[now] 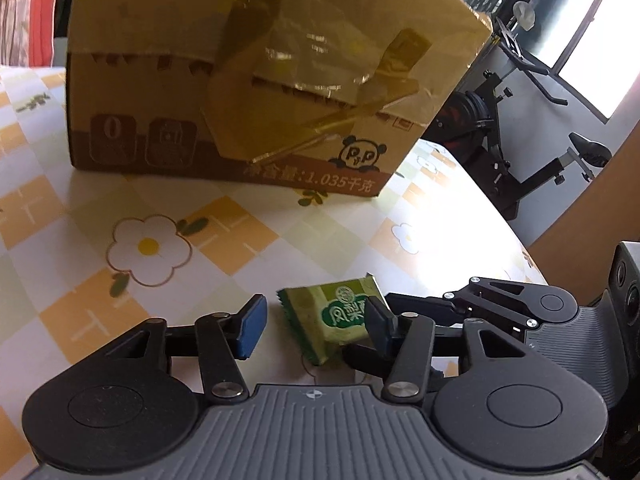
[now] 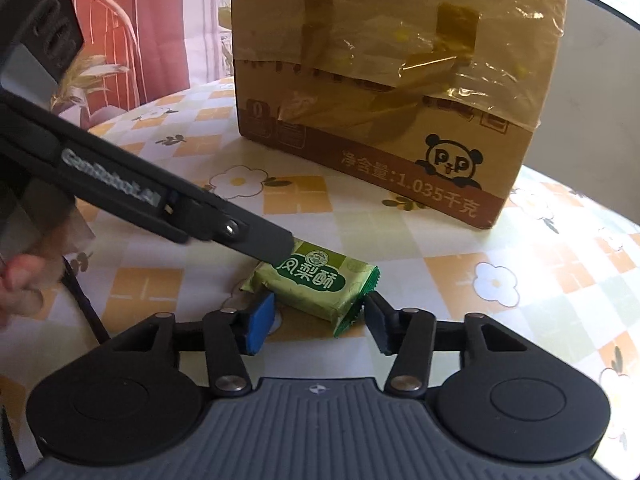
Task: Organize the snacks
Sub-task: 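Grasp the green biscuit packet with the left tool and lift it over the box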
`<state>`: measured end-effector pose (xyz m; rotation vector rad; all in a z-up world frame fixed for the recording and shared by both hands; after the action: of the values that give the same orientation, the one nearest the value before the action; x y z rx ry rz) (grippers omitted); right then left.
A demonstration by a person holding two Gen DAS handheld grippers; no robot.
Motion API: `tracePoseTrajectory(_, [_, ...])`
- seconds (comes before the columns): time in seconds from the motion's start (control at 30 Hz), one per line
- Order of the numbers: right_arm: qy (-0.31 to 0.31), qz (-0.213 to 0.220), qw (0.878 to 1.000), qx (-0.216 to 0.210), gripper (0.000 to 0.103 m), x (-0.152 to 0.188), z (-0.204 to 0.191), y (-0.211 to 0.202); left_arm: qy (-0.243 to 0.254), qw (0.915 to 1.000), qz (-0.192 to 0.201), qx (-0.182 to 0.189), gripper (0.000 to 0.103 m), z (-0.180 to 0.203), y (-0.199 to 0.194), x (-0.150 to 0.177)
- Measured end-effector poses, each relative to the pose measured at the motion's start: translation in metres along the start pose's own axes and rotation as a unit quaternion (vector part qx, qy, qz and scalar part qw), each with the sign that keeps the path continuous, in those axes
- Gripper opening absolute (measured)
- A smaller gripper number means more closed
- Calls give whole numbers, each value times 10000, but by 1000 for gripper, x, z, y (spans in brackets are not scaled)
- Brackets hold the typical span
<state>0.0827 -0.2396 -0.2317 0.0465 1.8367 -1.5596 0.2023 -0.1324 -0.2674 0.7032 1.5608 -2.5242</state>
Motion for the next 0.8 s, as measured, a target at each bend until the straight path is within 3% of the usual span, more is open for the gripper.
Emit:
tracePoseTrajectory(0.2, [100,56,9999,-35,49,-3,1,3,-6,9999,-39,124,53,3,10,0])
tracePoseTrajectory(0.27, [127,67,9999,-23,48,-5,1,4,-33,9998,-20,170,46,3,12,-2])
tracePoseTrajectory(0.3, [132,78,9999,-3,46,-6,1,4,-25,9998,-18,199,33,3,13,-2])
tracePoseTrajectory(0.5, [56,173,9997,157,35,-11,-5,-3,0,9994,210,274,26,2,-6,-10])
tracePoseTrajectory(0.8, [-62,939,9950,324,35,-70,10,-69,487,9912,1205,267,26,36,-83,-64])
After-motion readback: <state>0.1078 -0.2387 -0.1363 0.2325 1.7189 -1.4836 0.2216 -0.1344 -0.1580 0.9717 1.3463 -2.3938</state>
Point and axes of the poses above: each gripper's, at about its wrist camera, not at the fingertips, and y roughly the way its jaws point, z to its right, x to its underside, the point moved 3 cm from there along y, roughly the way its jaws point, and after that the axes turned 15 degrees about -z, right-handed, at the moved point
